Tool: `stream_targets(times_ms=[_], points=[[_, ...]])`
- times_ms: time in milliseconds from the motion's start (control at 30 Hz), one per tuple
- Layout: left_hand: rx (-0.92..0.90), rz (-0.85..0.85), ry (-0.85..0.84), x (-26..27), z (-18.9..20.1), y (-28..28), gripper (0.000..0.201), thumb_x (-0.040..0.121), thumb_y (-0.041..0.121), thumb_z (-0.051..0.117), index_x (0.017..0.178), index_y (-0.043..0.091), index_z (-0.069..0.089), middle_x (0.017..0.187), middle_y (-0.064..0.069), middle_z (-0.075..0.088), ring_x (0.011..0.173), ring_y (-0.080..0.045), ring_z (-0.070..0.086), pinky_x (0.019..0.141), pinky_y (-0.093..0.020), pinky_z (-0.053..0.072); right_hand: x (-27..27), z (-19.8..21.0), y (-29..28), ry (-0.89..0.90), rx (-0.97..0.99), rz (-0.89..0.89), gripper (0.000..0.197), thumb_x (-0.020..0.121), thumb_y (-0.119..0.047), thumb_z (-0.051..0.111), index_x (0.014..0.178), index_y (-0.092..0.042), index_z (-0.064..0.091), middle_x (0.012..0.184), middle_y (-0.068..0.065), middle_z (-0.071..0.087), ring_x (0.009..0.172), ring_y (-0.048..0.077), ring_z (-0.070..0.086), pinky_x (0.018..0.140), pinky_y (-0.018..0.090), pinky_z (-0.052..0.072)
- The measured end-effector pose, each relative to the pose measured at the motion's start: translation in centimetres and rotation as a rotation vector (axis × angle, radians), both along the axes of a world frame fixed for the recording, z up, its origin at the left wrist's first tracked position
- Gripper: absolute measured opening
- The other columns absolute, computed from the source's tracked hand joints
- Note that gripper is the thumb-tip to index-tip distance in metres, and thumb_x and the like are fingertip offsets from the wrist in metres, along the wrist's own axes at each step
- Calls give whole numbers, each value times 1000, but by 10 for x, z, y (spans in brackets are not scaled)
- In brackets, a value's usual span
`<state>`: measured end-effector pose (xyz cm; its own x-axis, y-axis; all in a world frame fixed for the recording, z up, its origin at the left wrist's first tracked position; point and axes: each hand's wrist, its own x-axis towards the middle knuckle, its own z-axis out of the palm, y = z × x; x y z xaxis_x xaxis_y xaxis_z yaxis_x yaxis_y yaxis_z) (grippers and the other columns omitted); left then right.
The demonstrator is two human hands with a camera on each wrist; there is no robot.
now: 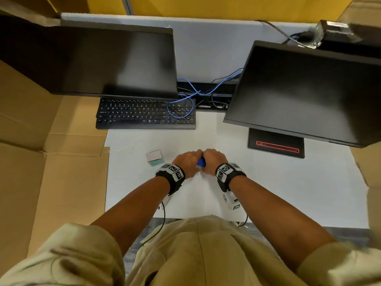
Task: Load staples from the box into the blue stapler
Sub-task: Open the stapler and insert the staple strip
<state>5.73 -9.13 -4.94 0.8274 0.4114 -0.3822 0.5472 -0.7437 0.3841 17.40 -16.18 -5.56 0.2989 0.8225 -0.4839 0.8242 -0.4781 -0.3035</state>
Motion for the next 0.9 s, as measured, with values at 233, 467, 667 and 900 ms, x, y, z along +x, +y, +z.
stream_targets(times_ms=[233, 467, 667, 900], points=[[28, -53, 14, 3, -12, -6, 23, 84, 2, 61, 106, 4, 57, 107, -14, 53, 87, -32, 58, 75, -44, 54, 0, -8, -20, 15, 66, -14, 24, 77, -19, 68, 97, -12, 58, 98, 8, 60, 86, 30, 61, 70, 33, 44], [-28, -14, -135, -14, -6, 1, 29, 83, -5, 58, 110, 6, 53, 108, -13, 52, 81, -25, 52, 75, -30, 45, 10, -7, -26, 10, 111, -13, 16, 84, -17, 62, 100, -11, 63, 99, 9, 61, 86, 29, 61, 73, 34, 45], [-159, 132, -215, -46, 10, 18, 19, 89, 11, 57, 104, 12, 47, 94, -4, 52, 75, -18, 50, 69, -27, 41, 23, -5, -28, 22, 96, 19, 19, 84, -24, 67, 101, -15, 68, 102, 4, 64, 90, 24, 60, 77, 32, 48], [-71, 205, -133, -60, 21, 24, 24, 74, 20, 72, 85, 11, 53, 80, -1, 55, 69, -18, 49, 62, -27, 39, 30, -1, -30, 10, 97, 37, 18, 85, -22, 67, 101, -17, 69, 104, 2, 66, 93, 23, 61, 81, 34, 50]])
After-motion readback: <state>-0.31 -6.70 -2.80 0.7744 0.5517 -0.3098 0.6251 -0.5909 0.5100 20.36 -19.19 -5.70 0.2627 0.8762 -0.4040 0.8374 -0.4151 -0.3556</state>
